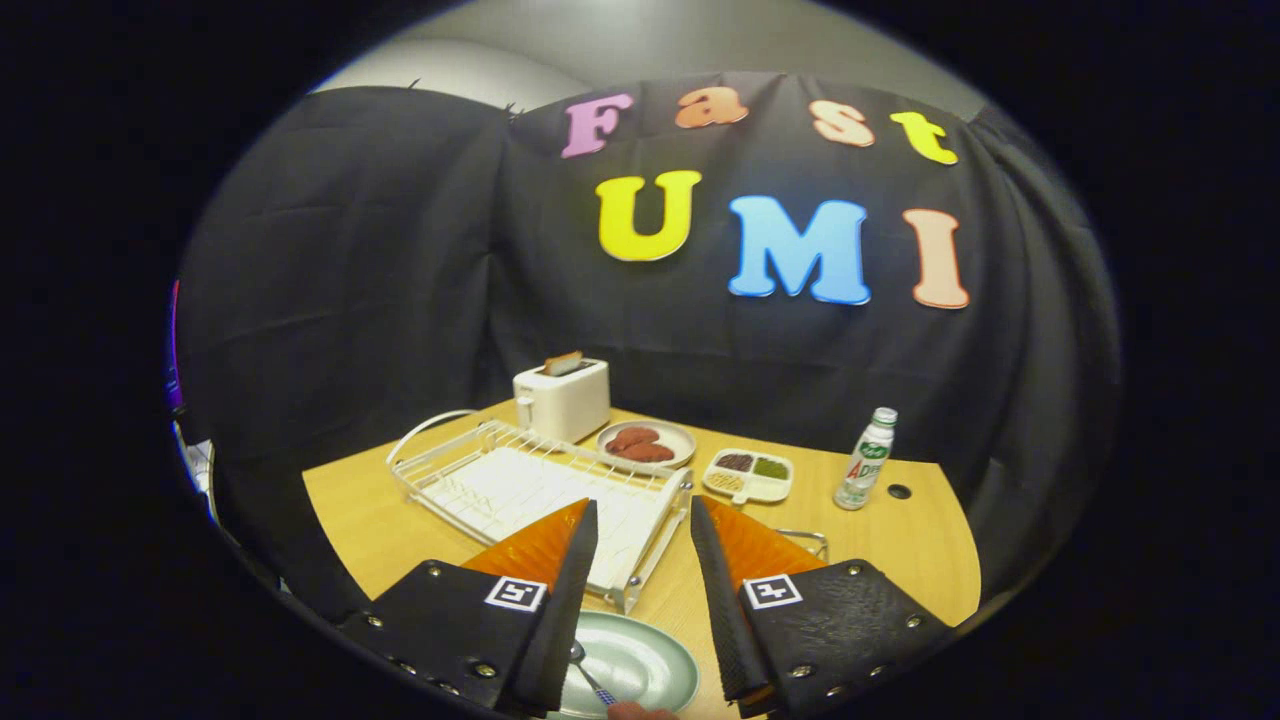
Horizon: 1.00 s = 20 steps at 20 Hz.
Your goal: Take the plate from the dish rack, then take the spoon from the basket and place it into the plate.
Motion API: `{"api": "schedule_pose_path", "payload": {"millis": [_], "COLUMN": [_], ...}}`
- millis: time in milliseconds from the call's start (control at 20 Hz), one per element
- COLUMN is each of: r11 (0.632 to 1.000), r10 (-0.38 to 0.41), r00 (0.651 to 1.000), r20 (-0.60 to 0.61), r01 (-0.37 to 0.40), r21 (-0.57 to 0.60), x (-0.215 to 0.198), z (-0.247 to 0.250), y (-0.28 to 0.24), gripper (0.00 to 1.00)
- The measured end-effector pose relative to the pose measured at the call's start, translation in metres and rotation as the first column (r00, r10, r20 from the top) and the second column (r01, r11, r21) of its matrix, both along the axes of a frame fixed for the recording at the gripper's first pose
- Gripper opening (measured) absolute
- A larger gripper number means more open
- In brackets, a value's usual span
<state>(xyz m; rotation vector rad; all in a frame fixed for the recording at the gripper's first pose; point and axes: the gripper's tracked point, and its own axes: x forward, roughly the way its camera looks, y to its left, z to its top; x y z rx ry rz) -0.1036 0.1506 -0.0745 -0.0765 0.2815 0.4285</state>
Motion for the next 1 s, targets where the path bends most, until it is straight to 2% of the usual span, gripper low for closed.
{"api": "schedule_pose_path", "payload": {"millis": [200,350,400,550,750,1000], "r11": [0.99,0.968,0.961,0.949,0.948,0.946], "r10": [-0.133,-0.244,-0.27,-0.312,-0.318,-0.325], "r00": [0.989,0.962,0.947,0.907,0.909,0.915], "r20": [0.062,0.121,0.175,0.282,0.271,0.239], "r01": [0.129,0.235,0.253,0.28,0.305,0.315], "r21": [0.058,0.087,0.116,0.147,0.09,0.08], "x": [0.013,0.02,0.021,0.018,0.022,0.025], "z": [0.053,0.092,0.111,0.141,0.126,0.108], "y": [-0.05,-0.09,-0.1,-0.122,-0.136,-0.147], "gripper": [0.57,0.57,0.57,0.95,0.96,0.96]}}
